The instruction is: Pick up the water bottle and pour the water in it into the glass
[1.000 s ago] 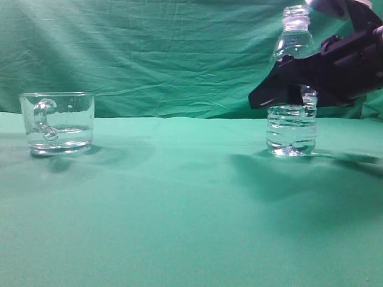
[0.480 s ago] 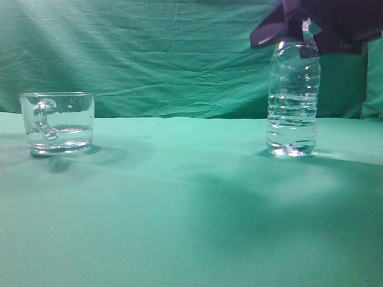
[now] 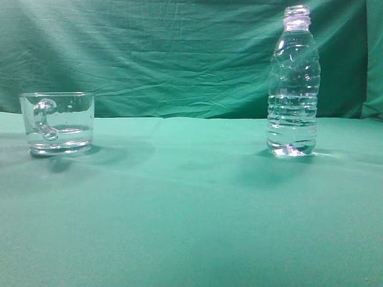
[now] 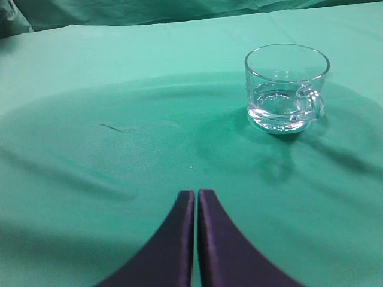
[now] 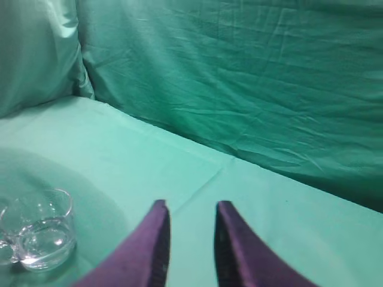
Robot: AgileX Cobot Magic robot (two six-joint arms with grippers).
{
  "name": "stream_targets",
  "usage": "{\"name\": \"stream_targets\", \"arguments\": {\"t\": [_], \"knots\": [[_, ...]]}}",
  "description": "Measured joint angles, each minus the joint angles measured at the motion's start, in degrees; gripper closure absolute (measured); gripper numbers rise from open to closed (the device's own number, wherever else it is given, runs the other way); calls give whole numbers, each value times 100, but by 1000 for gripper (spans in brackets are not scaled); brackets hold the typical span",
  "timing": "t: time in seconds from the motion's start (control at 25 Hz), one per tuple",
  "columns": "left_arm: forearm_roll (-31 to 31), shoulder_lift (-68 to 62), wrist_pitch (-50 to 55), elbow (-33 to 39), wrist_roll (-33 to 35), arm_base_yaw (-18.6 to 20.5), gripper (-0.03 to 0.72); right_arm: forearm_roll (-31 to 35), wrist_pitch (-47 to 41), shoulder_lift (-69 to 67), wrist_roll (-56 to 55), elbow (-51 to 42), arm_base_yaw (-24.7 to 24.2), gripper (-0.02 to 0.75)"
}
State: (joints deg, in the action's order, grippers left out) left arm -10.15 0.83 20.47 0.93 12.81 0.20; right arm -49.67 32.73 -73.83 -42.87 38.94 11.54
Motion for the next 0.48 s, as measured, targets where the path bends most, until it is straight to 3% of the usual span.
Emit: {"name": "stream_targets", "arguments": {"t": [0.08, 0.2, 0.48], "knots": [[0, 0, 0, 0, 0, 0, 688, -383, -262, 423, -527, 0, 0, 636], [0, 0, 0, 0, 0, 0, 688, -945, -372, 991, -1356, 0, 0, 738], [0, 0, 0, 0, 0, 0, 688, -2544, -290, 2142, -2625, 0, 0, 738]]}}
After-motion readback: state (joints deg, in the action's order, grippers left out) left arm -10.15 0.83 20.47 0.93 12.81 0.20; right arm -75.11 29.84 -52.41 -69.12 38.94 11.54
